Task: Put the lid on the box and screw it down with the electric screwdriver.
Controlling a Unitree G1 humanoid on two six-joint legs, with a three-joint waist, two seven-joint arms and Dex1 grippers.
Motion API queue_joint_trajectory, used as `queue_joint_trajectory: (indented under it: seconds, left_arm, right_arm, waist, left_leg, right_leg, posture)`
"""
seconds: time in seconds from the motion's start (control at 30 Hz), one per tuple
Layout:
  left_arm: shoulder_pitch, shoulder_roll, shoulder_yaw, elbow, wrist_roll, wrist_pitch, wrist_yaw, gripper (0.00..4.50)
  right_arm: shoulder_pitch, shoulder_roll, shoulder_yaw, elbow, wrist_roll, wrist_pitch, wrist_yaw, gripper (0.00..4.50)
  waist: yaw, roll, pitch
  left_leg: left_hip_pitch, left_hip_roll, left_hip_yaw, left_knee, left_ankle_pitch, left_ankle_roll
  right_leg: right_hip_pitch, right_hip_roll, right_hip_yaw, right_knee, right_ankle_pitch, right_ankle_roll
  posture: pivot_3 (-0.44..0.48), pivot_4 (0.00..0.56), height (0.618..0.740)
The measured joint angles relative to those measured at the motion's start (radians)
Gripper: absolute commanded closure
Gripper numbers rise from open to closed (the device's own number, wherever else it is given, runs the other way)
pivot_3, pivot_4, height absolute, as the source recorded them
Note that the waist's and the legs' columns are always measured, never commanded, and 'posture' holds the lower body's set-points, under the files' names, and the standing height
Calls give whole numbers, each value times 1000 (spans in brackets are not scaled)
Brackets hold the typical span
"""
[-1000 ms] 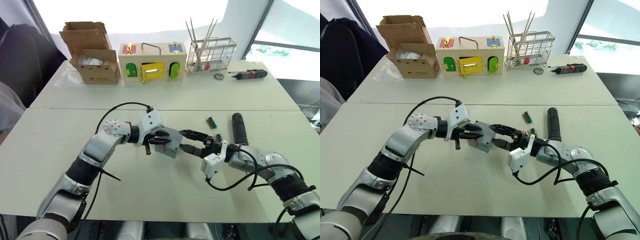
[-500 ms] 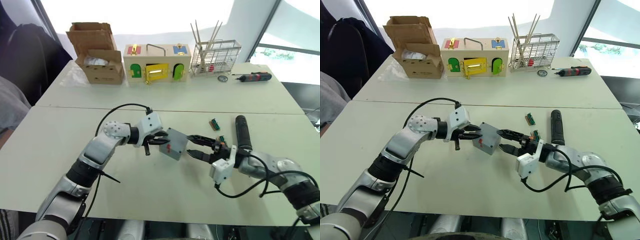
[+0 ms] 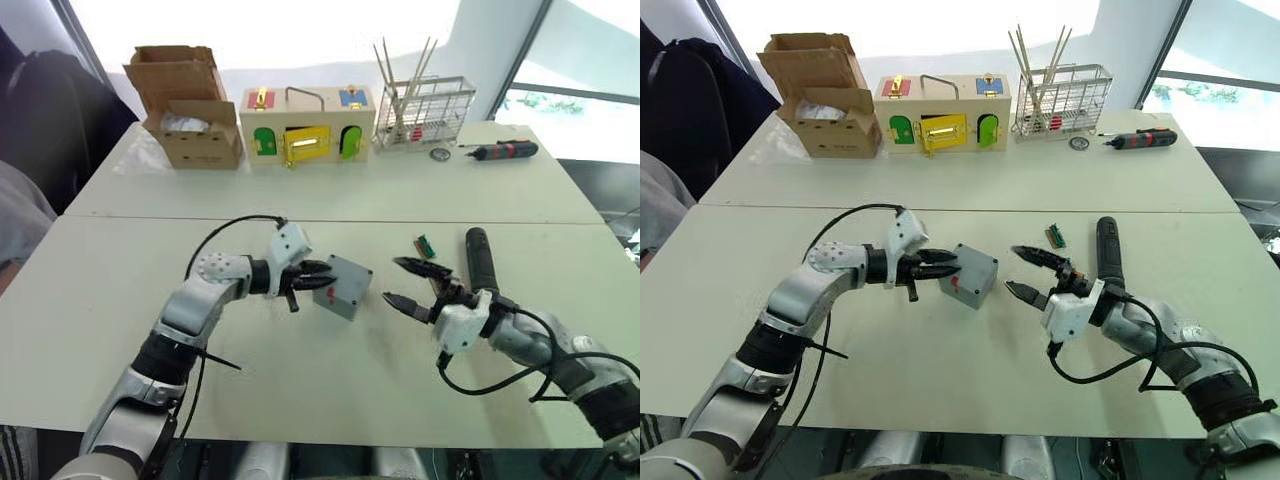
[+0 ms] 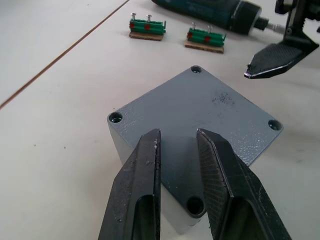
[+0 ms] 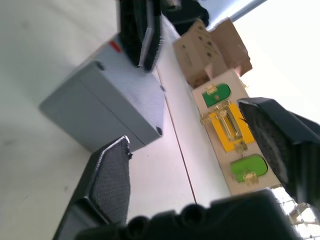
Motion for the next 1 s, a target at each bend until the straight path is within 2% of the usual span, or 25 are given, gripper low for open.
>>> queue_joint_trajectory:
  seconds: [0.1, 0.17, 0.27, 0.33, 0.43, 0.53, 0.8, 1.0]
  left_arm:
    - [-51, 20, 164, -51, -97, 120, 71, 3424]
    - [-84, 29, 237, -88, -130, 162, 132, 3424]
    - [-84, 29, 269, -92, -131, 187, 205, 3424]
    - [-74, 29, 267, -83, -126, 191, 231, 3424]
    - [-9, 56, 188, -42, -77, 139, 211, 3424]
    - [38, 44, 109, 24, -54, 105, 175, 3424]
    - [42, 12, -19, 95, 19, -3, 121, 3424]
    - [67, 7, -42, 52, 31, -6, 114, 3424]
  right_arm:
    - [31, 37, -35, -144, 281, 205, 103, 2049]
    - [42, 54, -71, -240, 438, 368, 160, 2911]
    - [66, 71, -99, -311, 570, 538, 212, 4450]
    - [81, 85, -106, -339, 638, 645, 244, 4450]
    - [122, 86, -107, -384, 762, 857, 305, 4450]
    - [140, 86, -94, -425, 835, 1021, 353, 4450]
    - [111, 100, -59, -430, 768, 1186, 367, 4450]
    - [63, 157, -44, -387, 691, 1205, 368, 4450]
  waist:
    - [-7, -2, 7]
    - [-6, -2, 7]
    - [-3, -3, 9]
    - [0, -3, 10]
    - [-2, -3, 10]
    - [-2, -3, 13]
    - [1, -4, 15]
    - [-5, -3, 15]
  left_leg:
    - [-9, 0, -1, 1, 4, -7]
    - [-11, 0, -1, 1, 5, -8]
    - [-11, 0, -2, 1, 2, -4]
    - [-12, -1, -2, 1, 2, -4]
    - [-14, -1, -2, 1, 2, -4]
    - [-16, -1, -2, 1, 3, -5]
    - [-17, -1, -2, 1, 3, -5]
    - [-17, -1, -2, 0, 3, -6]
  right_leg:
    - [-10, 0, 0, 6, 0, 0]
    - [-13, 0, -1, 7, 0, 0]
    - [-13, 0, -1, 7, 0, 0]
    - [-14, 0, -1, 7, 0, 0]
    - [-17, 0, -1, 8, 0, 0]
    - [-20, 0, -1, 9, 0, 0]
    - [-21, 0, -1, 9, 0, 0]
    - [-21, 0, -1, 9, 0, 0]
  posture:
    - [0, 150, 731]
    - [0, 150, 731]
    - [0, 150, 731]
    - [0, 150, 731]
    - [0, 150, 731]
    - [0, 150, 731]
    - [0, 150, 731]
    - [0, 150, 731]
